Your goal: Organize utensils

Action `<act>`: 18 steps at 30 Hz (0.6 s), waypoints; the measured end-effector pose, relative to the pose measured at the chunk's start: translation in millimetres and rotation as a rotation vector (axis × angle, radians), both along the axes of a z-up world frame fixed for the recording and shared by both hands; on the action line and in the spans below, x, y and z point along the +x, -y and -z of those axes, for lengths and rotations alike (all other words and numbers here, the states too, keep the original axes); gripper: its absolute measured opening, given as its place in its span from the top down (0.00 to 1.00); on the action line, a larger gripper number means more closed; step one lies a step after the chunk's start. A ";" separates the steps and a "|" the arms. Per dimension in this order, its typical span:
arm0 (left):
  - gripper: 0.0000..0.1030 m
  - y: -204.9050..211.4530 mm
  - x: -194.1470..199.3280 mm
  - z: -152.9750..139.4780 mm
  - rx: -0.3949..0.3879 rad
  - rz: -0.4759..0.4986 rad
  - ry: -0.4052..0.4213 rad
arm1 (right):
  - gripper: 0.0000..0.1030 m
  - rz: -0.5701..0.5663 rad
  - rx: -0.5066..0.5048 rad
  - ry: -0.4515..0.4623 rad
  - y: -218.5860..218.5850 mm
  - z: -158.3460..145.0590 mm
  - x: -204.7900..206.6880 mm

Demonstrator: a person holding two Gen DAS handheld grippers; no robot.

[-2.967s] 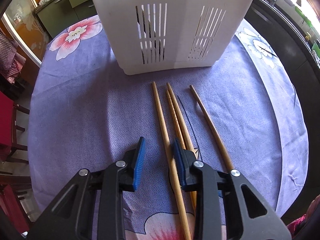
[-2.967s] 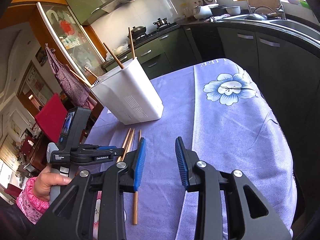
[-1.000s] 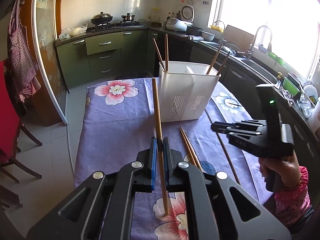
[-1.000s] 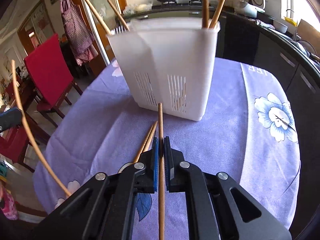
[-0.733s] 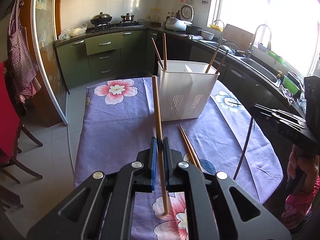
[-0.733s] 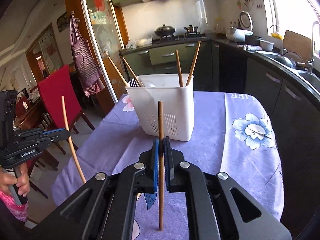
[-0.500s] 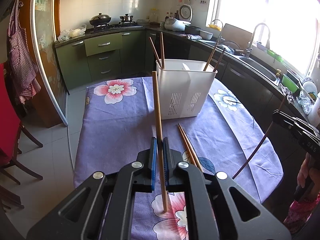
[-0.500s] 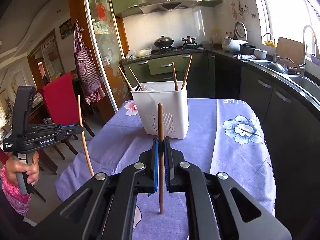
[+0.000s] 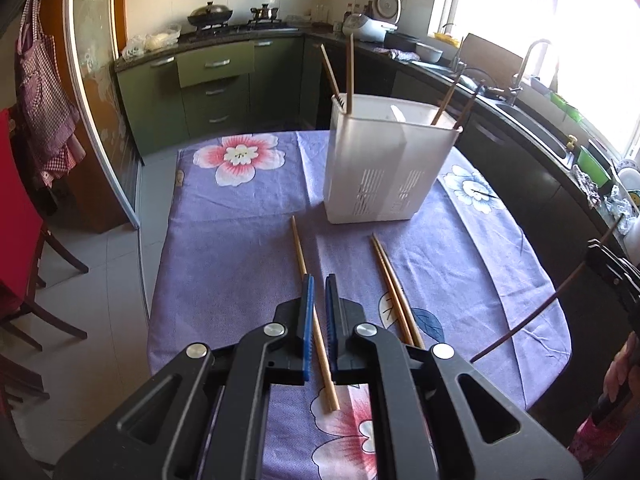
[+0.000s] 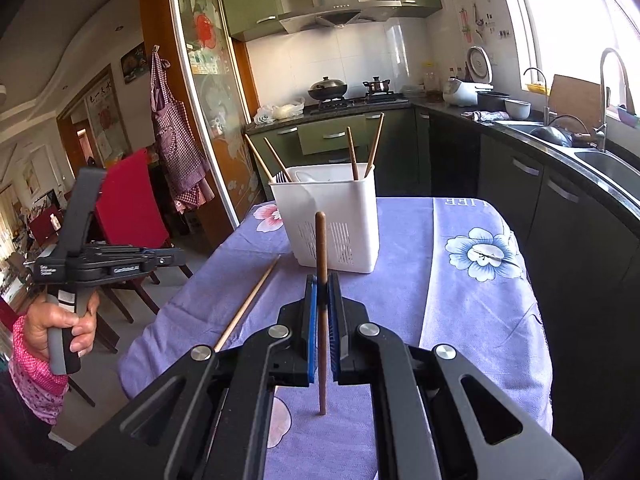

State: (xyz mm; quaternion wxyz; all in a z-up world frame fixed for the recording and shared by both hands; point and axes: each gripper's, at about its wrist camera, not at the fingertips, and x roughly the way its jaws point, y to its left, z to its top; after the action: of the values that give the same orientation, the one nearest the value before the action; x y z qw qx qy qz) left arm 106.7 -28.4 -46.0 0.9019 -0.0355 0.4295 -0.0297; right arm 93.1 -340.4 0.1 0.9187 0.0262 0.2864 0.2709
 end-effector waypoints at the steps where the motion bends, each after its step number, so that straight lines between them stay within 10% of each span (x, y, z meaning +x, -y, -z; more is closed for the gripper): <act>1: 0.85 -2.3 10.1 6.7 -0.008 -0.008 -0.024 | 0.94 -0.004 0.004 -0.003 -0.4 0.4 0.3; 4: 0.62 -4.2 43.7 31.1 -0.002 -0.017 -0.098 | 0.94 -0.005 0.006 -0.005 -0.8 1.3 1.5; 18: 0.83 -5.7 130.8 108.0 -0.002 -0.069 -0.327 | 0.94 -0.013 0.022 -0.025 4.9 4.2 9.5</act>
State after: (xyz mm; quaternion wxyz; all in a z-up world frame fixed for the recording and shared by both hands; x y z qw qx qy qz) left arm 237.5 -22.7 -154.0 0.8205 -0.0555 0.5689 0.0073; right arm 102.6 -345.3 -4.1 0.9129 0.0379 0.2951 0.2796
